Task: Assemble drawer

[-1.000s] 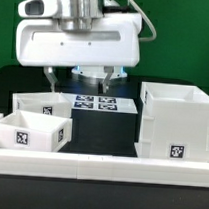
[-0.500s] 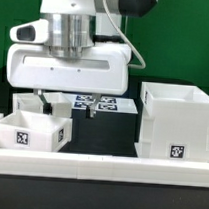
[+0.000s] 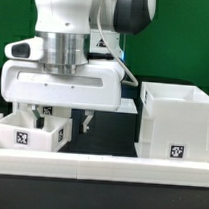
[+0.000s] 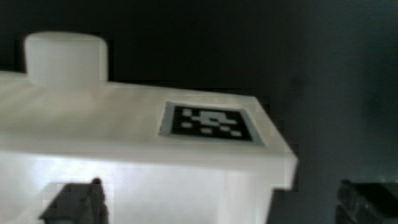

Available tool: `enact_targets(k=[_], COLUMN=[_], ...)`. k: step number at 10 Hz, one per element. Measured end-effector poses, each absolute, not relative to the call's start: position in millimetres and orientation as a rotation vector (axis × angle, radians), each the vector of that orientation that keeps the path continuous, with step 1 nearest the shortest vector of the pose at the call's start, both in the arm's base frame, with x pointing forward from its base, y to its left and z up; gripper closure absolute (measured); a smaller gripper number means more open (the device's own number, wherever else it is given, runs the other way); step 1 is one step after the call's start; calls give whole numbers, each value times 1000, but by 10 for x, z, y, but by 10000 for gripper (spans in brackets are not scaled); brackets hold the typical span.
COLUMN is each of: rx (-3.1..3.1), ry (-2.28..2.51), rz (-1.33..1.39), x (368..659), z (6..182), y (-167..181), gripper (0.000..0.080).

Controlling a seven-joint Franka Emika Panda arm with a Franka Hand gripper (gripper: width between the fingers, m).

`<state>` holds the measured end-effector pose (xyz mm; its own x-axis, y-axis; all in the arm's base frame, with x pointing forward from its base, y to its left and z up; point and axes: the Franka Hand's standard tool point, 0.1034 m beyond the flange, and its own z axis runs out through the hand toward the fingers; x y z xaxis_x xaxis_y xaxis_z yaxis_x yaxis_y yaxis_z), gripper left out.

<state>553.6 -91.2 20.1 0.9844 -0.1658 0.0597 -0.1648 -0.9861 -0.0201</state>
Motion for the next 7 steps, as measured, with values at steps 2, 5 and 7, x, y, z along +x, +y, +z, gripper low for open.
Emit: enact_targets(k=[2,5,7], rx=[-3120,-3137,-3143], ry=[247,221,213], rz=[-102,-147,-152], x=[5531,5517,5467], z=[133,54,25], y=[-874,-828,-812], gripper=[150,150,160])
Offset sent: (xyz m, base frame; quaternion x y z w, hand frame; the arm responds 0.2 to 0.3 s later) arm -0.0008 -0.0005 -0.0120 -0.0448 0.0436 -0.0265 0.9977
